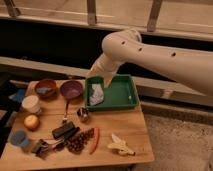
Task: Place sponge in tray
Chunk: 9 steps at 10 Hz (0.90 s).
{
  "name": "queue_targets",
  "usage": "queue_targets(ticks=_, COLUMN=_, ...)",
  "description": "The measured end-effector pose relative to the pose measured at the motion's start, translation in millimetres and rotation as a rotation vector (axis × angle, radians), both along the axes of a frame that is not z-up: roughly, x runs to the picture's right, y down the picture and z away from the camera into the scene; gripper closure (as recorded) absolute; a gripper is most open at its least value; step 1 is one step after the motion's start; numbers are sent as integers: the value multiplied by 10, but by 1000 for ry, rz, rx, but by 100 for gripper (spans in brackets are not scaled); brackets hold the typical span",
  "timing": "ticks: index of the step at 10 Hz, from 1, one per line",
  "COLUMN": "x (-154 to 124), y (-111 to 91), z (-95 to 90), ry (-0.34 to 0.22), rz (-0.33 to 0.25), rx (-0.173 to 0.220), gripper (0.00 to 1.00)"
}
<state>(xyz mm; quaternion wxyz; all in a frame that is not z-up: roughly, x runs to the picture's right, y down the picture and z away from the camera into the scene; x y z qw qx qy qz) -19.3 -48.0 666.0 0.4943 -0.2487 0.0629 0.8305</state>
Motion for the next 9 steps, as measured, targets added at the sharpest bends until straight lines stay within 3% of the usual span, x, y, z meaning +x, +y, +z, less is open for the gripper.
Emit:
queue_targets(ticks=4, x=6, y=-34, z=28, ry=11, rz=-18, rx=13, gripper=35)
queue_targets(ticks=6, x=-182, y=-73, z=108, ry=1, rz=-48, rx=23, gripper=35)
queue_targets(ticks=9, x=-838, y=-224, z=336, ry=-53, rz=-92, rx=36, gripper=35)
